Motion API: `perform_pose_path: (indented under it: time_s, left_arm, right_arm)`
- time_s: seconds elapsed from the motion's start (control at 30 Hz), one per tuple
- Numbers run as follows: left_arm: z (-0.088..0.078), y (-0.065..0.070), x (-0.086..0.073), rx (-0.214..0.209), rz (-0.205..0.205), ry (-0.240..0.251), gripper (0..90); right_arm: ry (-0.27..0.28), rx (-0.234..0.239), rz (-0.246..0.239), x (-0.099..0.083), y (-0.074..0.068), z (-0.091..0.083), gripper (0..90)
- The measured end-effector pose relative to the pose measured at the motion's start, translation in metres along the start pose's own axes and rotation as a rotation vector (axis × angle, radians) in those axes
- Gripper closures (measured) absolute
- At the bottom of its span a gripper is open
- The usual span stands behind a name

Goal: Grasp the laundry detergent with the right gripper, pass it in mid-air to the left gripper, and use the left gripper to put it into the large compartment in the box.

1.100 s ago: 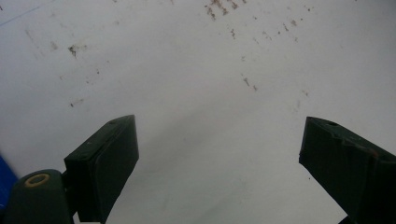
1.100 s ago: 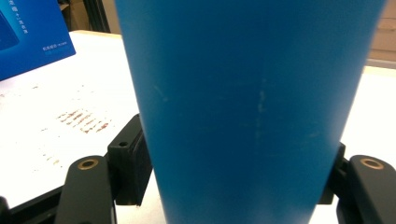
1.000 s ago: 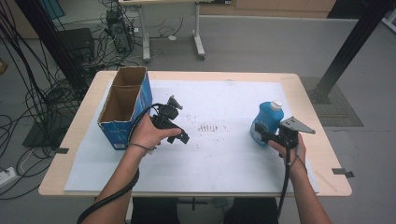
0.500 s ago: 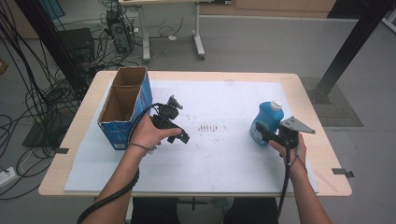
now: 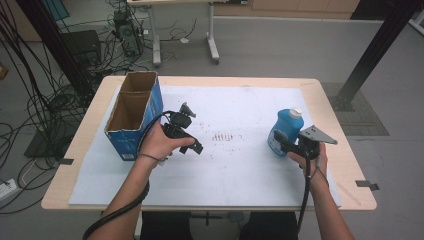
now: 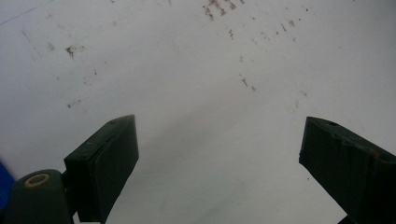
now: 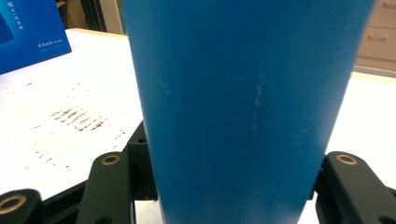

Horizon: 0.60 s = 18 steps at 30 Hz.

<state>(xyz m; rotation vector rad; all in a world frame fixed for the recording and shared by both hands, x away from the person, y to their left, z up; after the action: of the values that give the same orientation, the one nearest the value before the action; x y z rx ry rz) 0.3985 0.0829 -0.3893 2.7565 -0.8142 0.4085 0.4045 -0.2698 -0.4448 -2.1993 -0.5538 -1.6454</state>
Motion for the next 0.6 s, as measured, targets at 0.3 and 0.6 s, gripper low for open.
perform_pose_path:
  time_s: [0.3,0.6]
  left_arm:
    - [0.002,0.001,0.003,-0.004,0.0,-0.004,12.1]
    - [0.003,0.004,0.011,-0.01,0.009,-0.015,12.0]
  right_arm:
    - [0.002,-0.001,-0.004,0.0,0.0,0.0,43.3]
    - [-0.005,0.001,-0.003,0.0,0.0,0.0,43.4]
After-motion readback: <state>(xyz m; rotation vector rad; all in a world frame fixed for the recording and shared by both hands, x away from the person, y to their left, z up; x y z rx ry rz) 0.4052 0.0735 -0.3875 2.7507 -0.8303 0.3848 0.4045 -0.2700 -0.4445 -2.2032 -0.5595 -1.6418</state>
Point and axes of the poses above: each handheld gripper's, and its own axes: z roughly forward along the jaws, x roughly out of its top, y roughly to its right, the point moved 5 cm from there along z, roughly forward along the jaws, and after that the axes turned 2 degrees about x, right-handed, at the moved point
